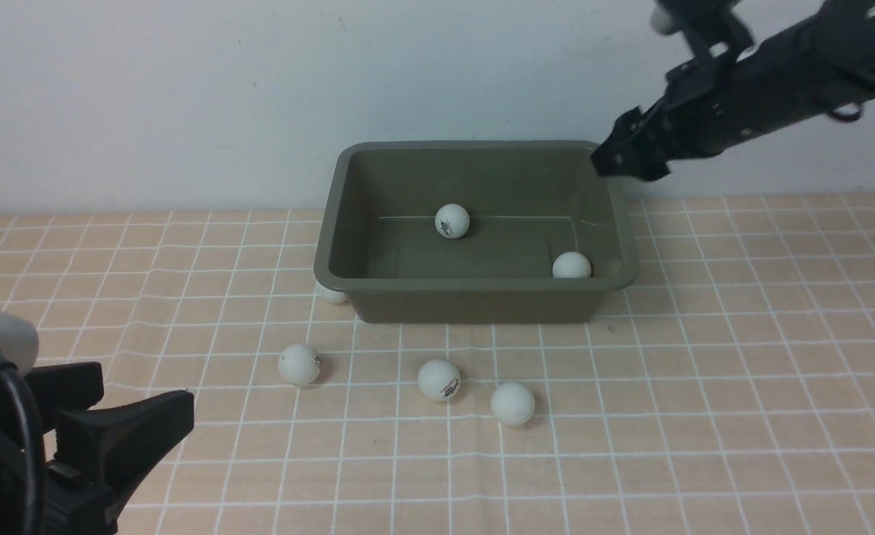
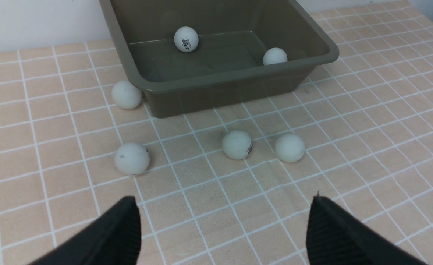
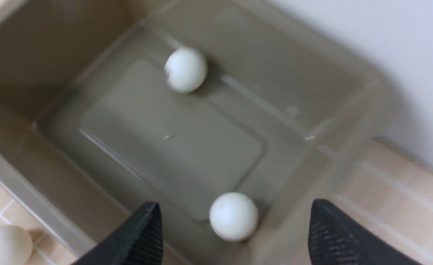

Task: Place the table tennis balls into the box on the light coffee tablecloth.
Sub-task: 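Reach for and grasp a ping pong ball on the table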

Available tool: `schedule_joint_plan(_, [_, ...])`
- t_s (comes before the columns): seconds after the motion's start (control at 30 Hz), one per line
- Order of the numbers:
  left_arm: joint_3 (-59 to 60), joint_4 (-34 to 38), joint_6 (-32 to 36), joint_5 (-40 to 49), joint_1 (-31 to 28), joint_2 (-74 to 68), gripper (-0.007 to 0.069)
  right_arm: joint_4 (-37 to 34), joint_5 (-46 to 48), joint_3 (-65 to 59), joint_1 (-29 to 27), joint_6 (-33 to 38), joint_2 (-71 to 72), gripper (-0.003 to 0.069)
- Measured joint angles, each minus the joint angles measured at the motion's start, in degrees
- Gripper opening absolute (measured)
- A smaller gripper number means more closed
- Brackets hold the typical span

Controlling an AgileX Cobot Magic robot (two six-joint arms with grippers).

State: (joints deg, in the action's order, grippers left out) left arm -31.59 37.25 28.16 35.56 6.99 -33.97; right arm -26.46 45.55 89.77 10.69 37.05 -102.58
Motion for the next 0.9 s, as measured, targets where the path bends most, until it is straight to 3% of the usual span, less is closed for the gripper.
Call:
schedule_joint_plan(0.13, [0.0,0.0,0.0,-0.2,0.0,0.0,0.0511,4.3,5.2,0.0,-0.2,-3.4,8.0,0.0471])
schedule_joint_plan(0.47, [0.0,0.0,0.0,-1.6,0.0,0.0,0.0511,0.4,16.0,-4.1,2.0,-7.8,15.9,0.0463])
schedule_joint_plan(0.6, [0.0,0.0,0.0,-1.6,0.0,0.0,0.0511,-0.3,13.2,-12.7,6.3,-8.9,16.8,0.0463])
schedule_joint_plan(0.73, [0.0,0.0,0.0,-1.6,0.0,0.0,0.0511,-1.2,4.0,-23.0,13.0,-9.6,15.7,0.0463])
schedule_joint_plan(0.9, [0.0,0.0,0.0,-1.6,0.0,0.0,0.0511,-2.1,-3.4,-27.4,18.2,-11.5,11.8,0.0463])
